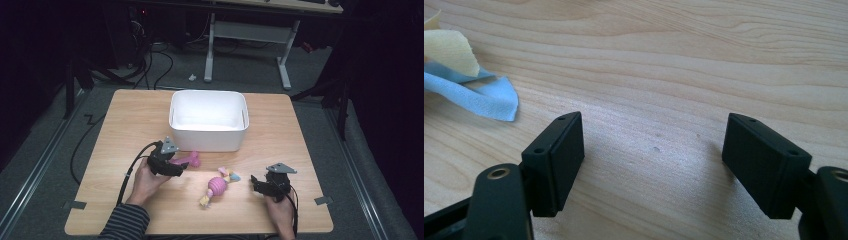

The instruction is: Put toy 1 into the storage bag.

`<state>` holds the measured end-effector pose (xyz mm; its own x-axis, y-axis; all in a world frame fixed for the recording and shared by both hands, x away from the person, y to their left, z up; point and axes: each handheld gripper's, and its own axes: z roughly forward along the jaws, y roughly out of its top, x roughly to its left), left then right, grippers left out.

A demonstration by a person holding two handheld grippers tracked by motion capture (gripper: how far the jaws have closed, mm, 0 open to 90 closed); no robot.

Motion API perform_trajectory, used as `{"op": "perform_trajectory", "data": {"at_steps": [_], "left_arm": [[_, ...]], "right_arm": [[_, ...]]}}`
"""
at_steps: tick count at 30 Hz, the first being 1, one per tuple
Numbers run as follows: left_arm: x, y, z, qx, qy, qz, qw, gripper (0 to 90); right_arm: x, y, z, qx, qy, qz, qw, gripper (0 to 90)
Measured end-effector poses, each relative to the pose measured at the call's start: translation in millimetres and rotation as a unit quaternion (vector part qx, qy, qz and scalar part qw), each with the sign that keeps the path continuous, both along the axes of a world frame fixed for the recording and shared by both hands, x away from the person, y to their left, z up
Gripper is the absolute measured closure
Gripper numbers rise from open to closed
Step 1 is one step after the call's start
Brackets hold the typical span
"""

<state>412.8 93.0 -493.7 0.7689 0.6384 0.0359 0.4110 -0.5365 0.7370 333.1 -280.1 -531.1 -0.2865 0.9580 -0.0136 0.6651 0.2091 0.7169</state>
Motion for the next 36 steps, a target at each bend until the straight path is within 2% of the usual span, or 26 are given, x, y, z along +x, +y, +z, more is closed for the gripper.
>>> {"op": "perform_trajectory", "data": {"at_steps": [5,11,21,36], "left_arm": [[4.5,-3.8,-8.7,0.010,0.013,-0.003,0.9999,29.3],[8.1,-6.5,-14.9,0.010,0.015,-0.007,0.9998,33.4],[11.0,-9.8,-24.2,0.033,0.016,-0.018,0.9992,42.6],[12.2,-6.6,-24.7,0.033,0.014,-0.043,0.9984,50.0]], "right_arm": [[0.0,0.1,0.0,0.000,0.000,0.000,1.0000,25.1],[0.0,0.1,0.0,-0.001,0.000,-0.001,1.0000,25.1],[-0.1,0.4,0.0,-0.001,-0.001,-0.001,1.0000,25.4],[-0.2,0.5,0.0,-0.001,0.000,-0.002,1.0000,25.4]]}}
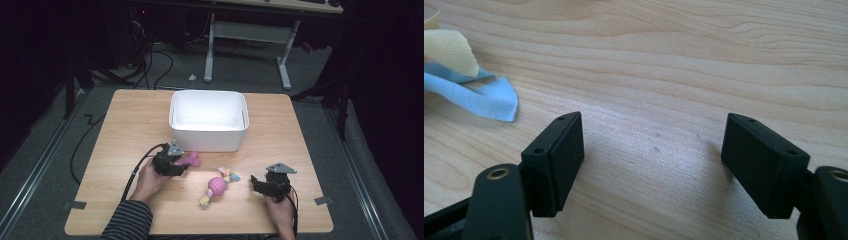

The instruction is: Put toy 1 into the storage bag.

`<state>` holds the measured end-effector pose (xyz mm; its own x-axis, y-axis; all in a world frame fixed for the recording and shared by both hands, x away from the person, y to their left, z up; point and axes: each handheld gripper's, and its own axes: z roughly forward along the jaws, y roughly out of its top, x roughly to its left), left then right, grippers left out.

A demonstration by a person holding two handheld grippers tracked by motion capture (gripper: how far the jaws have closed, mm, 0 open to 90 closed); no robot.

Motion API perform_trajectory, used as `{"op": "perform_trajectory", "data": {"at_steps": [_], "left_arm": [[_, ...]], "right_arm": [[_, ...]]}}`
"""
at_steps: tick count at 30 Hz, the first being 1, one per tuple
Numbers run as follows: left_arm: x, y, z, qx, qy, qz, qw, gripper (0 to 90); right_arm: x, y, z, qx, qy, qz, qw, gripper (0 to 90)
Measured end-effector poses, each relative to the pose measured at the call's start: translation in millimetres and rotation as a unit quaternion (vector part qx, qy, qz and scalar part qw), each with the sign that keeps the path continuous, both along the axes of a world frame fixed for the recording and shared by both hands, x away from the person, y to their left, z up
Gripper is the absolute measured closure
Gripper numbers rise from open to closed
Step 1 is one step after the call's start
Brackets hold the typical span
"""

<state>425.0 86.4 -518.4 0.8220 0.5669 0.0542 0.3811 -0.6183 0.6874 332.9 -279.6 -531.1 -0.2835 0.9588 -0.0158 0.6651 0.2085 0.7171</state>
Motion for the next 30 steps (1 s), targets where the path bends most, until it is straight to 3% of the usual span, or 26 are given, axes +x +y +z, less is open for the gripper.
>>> {"op": "perform_trajectory", "data": {"at_steps": [13,30], "left_arm": [[-7.0,-2.8,2.1,0.012,-0.009,-0.019,0.9997,57.6],[-19.1,5.1,12.8,-0.012,-0.011,-0.021,0.9997,60.1]], "right_arm": [[0.0,0.1,0.0,0.000,0.000,0.000,1.0000,25.4],[-0.1,0.1,0.0,0.000,0.000,0.000,1.0000,25.4]]}}
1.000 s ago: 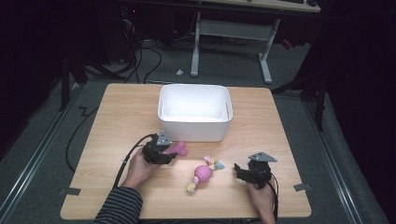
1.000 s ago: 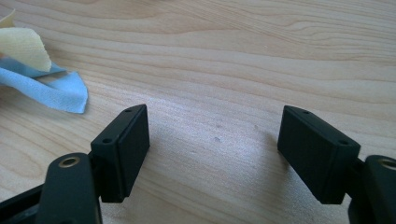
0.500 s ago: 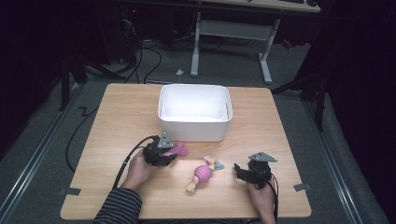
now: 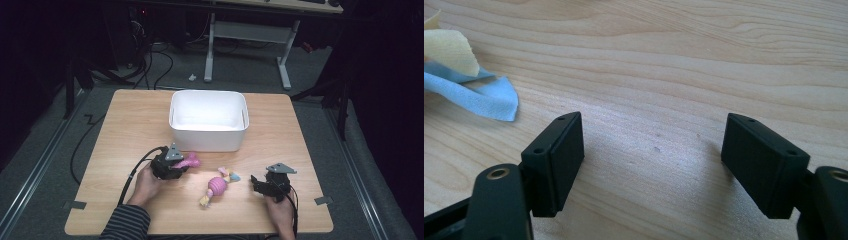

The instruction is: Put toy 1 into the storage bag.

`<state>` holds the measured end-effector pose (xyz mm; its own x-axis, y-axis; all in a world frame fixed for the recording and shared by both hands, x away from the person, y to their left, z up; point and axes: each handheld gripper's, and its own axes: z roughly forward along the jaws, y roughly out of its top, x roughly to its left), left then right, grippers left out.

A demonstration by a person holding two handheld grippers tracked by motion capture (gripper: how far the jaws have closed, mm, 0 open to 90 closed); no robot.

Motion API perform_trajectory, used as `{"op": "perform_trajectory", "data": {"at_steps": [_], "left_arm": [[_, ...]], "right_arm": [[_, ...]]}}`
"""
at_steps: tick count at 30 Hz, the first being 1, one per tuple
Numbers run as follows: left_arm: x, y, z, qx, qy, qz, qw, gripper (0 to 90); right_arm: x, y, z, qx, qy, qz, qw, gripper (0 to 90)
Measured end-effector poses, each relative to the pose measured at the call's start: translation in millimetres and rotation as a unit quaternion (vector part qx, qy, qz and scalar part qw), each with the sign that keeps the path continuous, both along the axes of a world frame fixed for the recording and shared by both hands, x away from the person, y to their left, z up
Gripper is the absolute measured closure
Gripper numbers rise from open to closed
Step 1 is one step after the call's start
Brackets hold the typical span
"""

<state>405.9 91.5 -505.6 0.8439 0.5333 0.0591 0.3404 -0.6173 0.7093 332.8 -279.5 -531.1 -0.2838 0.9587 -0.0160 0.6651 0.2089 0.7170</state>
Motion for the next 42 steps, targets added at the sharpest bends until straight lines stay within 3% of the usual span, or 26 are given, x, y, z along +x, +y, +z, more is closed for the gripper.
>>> {"op": "perform_trajectory", "data": {"at_steps": [6,18,27,32,38,42], "left_arm": [[-4.1,6.9,5.6,-0.011,0.008,0.002,0.9999,60.2],[-16.0,17.8,31.2,-0.039,0.006,0.004,0.9992,60.2],[-19.9,30.3,47.5,-0.077,0.016,0.007,0.9968,60.2],[-20.4,34.8,58.0,-0.081,0.013,0.012,0.9966,60.2],[-21.2,34.5,70.5,-0.062,0.002,0.014,0.9980,60.1],[-20.4,36.4,81.4,-0.071,0.003,0.017,0.9974,60.1]], "right_arm": [[-0.1,0.0,0.0,0.000,0.000,0.000,1.0000,25.3],[0.0,-0.1,0.0,0.000,0.000,0.002,1.0000,25.5],[-0.1,-0.2,0.0,-0.002,0.000,0.003,1.0000,25.5],[-0.2,0.0,0.0,-0.001,0.000,0.003,1.0000,25.5],[-0.2,0.0,0.0,-0.002,0.000,0.003,1.0000,25.5],[-0.2,-0.1,-0.1,-0.002,-0.001,0.004,1.0000,25.4]]}}
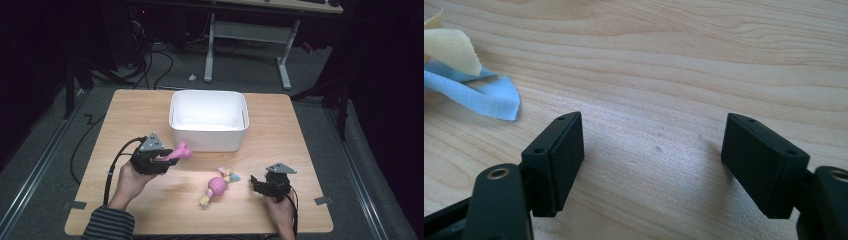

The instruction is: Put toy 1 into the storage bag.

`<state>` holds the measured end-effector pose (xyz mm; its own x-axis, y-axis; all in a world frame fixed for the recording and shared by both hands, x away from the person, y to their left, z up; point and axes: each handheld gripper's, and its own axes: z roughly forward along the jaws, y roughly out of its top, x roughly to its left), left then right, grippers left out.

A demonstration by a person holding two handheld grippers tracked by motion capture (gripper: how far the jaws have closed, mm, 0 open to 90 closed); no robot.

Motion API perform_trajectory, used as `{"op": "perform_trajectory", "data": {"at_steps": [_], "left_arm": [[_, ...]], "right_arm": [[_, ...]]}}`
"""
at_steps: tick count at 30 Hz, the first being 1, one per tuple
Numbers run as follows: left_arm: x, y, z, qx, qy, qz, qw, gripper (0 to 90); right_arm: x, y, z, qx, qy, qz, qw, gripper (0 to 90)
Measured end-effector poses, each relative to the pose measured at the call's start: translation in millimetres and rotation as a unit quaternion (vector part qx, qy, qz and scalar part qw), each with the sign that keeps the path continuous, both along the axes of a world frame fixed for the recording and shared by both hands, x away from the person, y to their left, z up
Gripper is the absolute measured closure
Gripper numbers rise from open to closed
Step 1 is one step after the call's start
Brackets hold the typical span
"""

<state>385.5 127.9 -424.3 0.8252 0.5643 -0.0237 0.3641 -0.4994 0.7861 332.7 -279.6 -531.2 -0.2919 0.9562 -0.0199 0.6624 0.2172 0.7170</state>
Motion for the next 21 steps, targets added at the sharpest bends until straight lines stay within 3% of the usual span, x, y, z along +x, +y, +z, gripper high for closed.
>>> {"op": "perform_trajectory", "data": {"at_steps": [11,15,21], "left_arm": [[14.7,-4.2,37.2,-0.027,-0.007,-0.008,0.9996,60.0],[20.8,-8.9,46.1,-0.025,-0.018,-0.018,0.9994,60.0],[34.1,-14.6,59.2,-0.039,-0.016,-0.019,0.9989,60.0]], "right_arm": [[0.0,0.1,0.0,-0.001,0.000,0.002,1.0000,25.3],[0.0,0.1,0.0,-0.001,0.000,0.002,1.0000,25.4],[0.0,0.1,0.0,-0.001,0.000,0.002,1.0000,25.3]]}}
